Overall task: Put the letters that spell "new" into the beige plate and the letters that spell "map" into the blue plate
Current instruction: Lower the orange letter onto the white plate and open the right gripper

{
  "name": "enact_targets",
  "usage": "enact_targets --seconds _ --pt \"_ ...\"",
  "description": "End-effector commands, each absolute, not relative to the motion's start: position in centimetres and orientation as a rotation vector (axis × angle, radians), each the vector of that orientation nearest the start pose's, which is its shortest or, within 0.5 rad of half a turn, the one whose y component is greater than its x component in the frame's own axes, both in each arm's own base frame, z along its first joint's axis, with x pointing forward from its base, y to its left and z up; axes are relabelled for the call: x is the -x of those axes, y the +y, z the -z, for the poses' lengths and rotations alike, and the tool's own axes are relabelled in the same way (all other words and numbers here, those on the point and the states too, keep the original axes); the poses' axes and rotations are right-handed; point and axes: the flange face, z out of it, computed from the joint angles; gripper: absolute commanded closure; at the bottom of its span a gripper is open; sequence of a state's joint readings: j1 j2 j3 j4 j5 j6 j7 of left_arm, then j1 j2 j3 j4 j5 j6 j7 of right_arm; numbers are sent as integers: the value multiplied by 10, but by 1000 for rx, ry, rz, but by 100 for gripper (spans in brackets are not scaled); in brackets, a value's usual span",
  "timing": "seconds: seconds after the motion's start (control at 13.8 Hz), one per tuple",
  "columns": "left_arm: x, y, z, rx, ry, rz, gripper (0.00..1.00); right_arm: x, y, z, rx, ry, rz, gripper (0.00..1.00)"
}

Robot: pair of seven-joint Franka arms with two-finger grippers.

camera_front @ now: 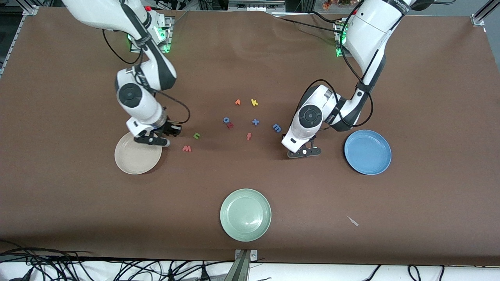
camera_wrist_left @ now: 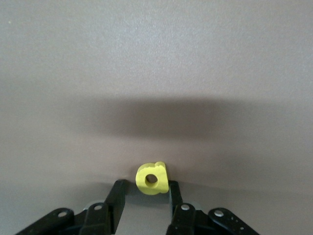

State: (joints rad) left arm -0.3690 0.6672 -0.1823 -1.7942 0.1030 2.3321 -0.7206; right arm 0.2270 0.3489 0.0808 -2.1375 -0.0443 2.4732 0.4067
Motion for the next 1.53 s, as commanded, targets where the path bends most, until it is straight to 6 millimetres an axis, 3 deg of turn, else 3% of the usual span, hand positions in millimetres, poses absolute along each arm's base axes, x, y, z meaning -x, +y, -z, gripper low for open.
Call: enact_targets --seconds 0.0,0.22,0.29,0.36,0.44,0.58,0.8,1.02,1.24,1.45 --pt "-558 -331 -170 3088 -210 -167 55 -568 127 -262 3171 -72 -24 83" --pt "-559 -331 -170 3088 -215 -164 55 -582 68 -253 3177 -222 -22 82" --pt "-558 -331 -169 3087 -213 -166 55 -583 59 -248 3176 -236 -4 75" --pt "-559 -331 -170 3088 -209 -163 55 -583 58 -245 3175 -211 -4 37" --pt "-559 -330 -169 3087 -209 -166 55 -582 58 -244 3174 -192 -9 26" --pt "-559 -330 -169 3088 -207 -164 55 -582 64 -246 3173 -84 -7 25" --pt "-559 -330 -169 3089 -198 -161 61 -574 124 -246 3138 86 -8 25" --pt "-559 -328 -163 3084 -187 -168 63 -580 192 -242 3112 221 9 25" --pt "-560 -327 -163 3084 -180 -161 66 -578 234 -235 3096 345 20 25" --pt "-559 -326 -160 3081 -174 -166 69 -582 248 -219 3084 339 36 25"
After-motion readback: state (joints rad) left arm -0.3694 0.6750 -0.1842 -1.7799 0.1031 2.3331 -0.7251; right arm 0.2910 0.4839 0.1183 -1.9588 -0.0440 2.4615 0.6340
